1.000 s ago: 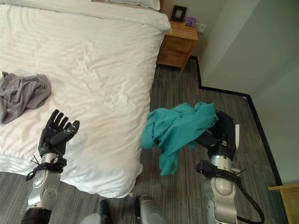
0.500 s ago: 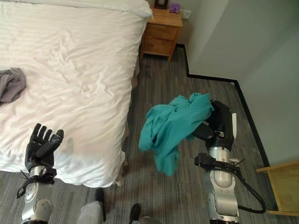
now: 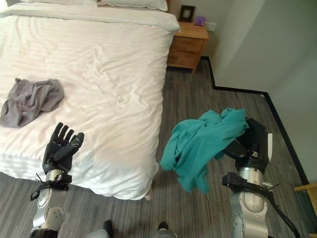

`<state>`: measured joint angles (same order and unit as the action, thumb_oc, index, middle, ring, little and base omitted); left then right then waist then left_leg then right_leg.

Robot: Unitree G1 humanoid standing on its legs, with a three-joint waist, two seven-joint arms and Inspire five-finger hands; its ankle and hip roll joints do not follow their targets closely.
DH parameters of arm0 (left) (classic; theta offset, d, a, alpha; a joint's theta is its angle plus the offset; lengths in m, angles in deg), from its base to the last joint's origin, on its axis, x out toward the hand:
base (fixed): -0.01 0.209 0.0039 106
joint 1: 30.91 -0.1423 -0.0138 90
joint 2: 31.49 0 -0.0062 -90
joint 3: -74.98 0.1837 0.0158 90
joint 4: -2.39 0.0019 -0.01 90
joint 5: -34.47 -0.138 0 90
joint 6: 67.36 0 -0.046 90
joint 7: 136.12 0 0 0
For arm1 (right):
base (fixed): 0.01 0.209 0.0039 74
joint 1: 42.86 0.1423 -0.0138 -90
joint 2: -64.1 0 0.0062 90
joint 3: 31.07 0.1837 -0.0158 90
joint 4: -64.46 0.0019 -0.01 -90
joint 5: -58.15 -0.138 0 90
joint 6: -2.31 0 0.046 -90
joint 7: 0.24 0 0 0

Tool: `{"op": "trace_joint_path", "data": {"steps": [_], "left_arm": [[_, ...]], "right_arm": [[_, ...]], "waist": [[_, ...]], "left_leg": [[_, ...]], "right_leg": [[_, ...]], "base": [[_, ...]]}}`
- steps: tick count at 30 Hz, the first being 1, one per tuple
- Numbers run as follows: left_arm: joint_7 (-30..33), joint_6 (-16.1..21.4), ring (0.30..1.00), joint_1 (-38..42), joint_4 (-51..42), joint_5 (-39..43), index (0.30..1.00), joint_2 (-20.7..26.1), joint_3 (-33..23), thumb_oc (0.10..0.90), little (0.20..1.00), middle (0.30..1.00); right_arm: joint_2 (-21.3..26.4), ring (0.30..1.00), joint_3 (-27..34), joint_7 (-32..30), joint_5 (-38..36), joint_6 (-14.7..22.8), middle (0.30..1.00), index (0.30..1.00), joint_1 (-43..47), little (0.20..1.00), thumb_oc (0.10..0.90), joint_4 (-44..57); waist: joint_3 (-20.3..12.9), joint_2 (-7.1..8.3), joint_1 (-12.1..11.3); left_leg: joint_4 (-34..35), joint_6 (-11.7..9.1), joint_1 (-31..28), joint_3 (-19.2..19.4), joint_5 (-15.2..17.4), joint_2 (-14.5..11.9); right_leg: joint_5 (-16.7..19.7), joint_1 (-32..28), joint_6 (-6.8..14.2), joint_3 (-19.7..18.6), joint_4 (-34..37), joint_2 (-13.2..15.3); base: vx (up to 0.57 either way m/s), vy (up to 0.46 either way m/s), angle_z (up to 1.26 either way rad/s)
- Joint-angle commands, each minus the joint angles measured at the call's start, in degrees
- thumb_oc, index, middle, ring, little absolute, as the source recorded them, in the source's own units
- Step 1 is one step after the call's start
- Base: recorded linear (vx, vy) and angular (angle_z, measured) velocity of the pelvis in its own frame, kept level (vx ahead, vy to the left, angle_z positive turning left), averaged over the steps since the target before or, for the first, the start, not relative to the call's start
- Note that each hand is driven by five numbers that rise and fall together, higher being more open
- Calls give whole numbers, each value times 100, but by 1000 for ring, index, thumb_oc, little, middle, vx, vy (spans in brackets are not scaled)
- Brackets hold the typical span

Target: Pick up bed clothes into laundry basket.

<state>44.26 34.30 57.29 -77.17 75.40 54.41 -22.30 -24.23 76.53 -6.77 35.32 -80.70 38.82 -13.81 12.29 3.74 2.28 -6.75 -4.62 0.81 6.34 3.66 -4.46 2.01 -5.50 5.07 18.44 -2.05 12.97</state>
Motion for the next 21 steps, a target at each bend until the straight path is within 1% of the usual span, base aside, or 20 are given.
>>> {"op": "trace_joint_path", "data": {"steps": [1,2,3,4,5,6,7,8,9,10,11,13,14,15,16,17,18,19,20,21], "left_arm": [[-197,377,900,195,-589,-75,900,450,-285,800,900,900],[-196,376,900,192,-616,-107,900,514,-320,800,900,900],[-195,375,900,193,-616,-107,900,515,-322,800,900,900],[-159,400,900,198,-564,-221,900,630,-406,800,900,900],[-99,432,900,200,-532,-273,900,660,-469,800,900,900],[-95,434,900,203,-530,-277,900,660,-473,800,900,900],[-60,459,900,211,-568,-299,900,718,-565,800,900,900],[-28,478,900,247,-609,-328,900,756,-576,800,900,900],[-25,477,900,252,-611,-331,900,755,-579,800,900,900],[20,520,900,319,-633,-341,900,784,-597,800,900,900],[129,620,900,447,-669,-428,900,847,-679,800,900,900],[169,627,900,496,-660,-456,900,870,-669,800,900,900],[260,666,900,659,-607,-461,900,866,-645,800,900,900],[358,713,900,712,-572,-490,900,832,-645,800,900,900],[304,687,900,736,-620,-432,900,784,-584,800,900,900],[247,656,900,731,-579,-372,900,718,-588,800,900,900],[235,719,900,717,-561,-338,900,664,-588,800,900,900],[239,743,900,741,-559,-309,900,624,-579,800,900,900],[212,779,900,780,-522,-196,900,548,-563,800,900,900],[180,787,900,820,-511,-123,900,518,-522,800,900,900]], "right_arm": [[259,300,129,-54,-47,706,300,300,841,300,400,449],[243,300,87,-30,-47,712,300,300,878,300,400,433],[242,300,87,-30,-47,713,300,300,880,300,400,432],[219,300,33,45,5,676,300,300,905,300,400,476],[206,300,25,74,49,659,300,300,883,300,400,514],[202,300,21,74,53,655,300,300,885,300,400,521],[200,300,88,86,81,632,300,300,827,300,400,511],[193,300,136,64,79,639,300,300,814,300,400,480],[194,300,137,64,78,640,300,300,822,300,400,478],[190,300,214,56,61,650,300,300,794,300,400,456],[215,300,351,40,14,706,300,300,712,300,400,410],[226,300,376,34,-12,732,300,300,690,300,400,388],[230,300,402,33,-68,787,300,300,612,300,400,338],[265,300,429,12,-45,862,300,300,623,300,400,319],[266,300,403,27,-63,792,300,300,542,300,400,359],[174,300,378,90,-122,782,300,300,463,300,400,427],[167,300,416,31,-137,854,300,300,438,300,400,442],[193,300,429,0,-156,869,300,300,462,300,400,442],[215,300,442,-24,-290,962,300,300,504,300,400,449],[231,300,462,-47,-366,998,300,300,532,300,400,443]], "waist": [[-405,-104,-39],[-379,-113,-61],[-383,-106,-65],[-298,-115,-66],[-254,-118,-47],[-247,-105,-55],[-174,-130,7],[-137,-156,86],[-144,-158,74],[-155,-203,174],[-166,-235,324],[-172,-242,361],[-165,-190,502],[-178,-160,572],[-227,-153,591],[-287,-146,628],[-349,-147,694],[-409,-168,680],[-395,-161,692],[-358,-132,673]], "left_leg": [[395,71,-496,285,260,-227],[372,154,-475,260,299,-152],[368,157,-469,266,300,-145],[323,302,-495,160,405,0],[307,386,-542,140,461,90],[302,402,-542,153,466,111],[313,512,-665,106,530,193],[350,545,-693,27,518,199],[355,541,-669,41,491,193],[437,546,-752,-4,505,180],[585,552,-928,7,546,228],[655,550,-978,0,569,252],[718,557,-1097,-124,641,365],[681,559,-1154,-174,718,405],[581,531,-1146,-216,800,424],[529,520,-1163,-210,830,423],[361,441,-1184,-172,861,382],[94,319,-1145,-59,769,323],[-727,101,-898,21,454,208],[-1519,-79,-524,-19,85,152]], "right_leg": [[-474,439,333,-350,-386,27],[-519,543,367,-459,-673,116],[-531,562,369,-468,-697,125],[-441,791,376,-684,-1251,242],[-271,924,398,-793,-1536,314],[-278,955,413,-824,-1582,337],[-57,1126,408,-1066,-2165,303],[-128,1324,426,-1363,-2375,17],[-99,1358,413,-1374,-2373,7],[-312,1567,397,-1582,-2417,-315],[-527,2004,324,-1595,-2137,-709],[-528,2064,292,-1543,-2023,-807],[-440,2165,234,-1522,-1574,-1130],[-432,2200,217,-1645,-1468,-1203],[-500,1961,196,-1636,-1295,-1164],[-506,1816,134,-1725,-1254,-1209],[-551,1649,86,-1858,-1134,-1301],[-603,1498,24,-1783,-1002,-1291],[-580,1260,-104,-1746,-803,-1290],[-596,1050,-212,-1753,-664,-1287]], "base": [[-31,310,40],[-32,311,39],[9,304,27],[13,271,21],[7,278,18],[48,231,16],[59,172,13],[52,159,15],[57,80,16],[160,137,28],[238,148,11],[204,55,-3],[246,-3,12],[318,-15,34],[257,-54,45],[284,-79,68],[297,-88,57],[253,-109,41],[186,-133,6],[111,-109,8]]}}
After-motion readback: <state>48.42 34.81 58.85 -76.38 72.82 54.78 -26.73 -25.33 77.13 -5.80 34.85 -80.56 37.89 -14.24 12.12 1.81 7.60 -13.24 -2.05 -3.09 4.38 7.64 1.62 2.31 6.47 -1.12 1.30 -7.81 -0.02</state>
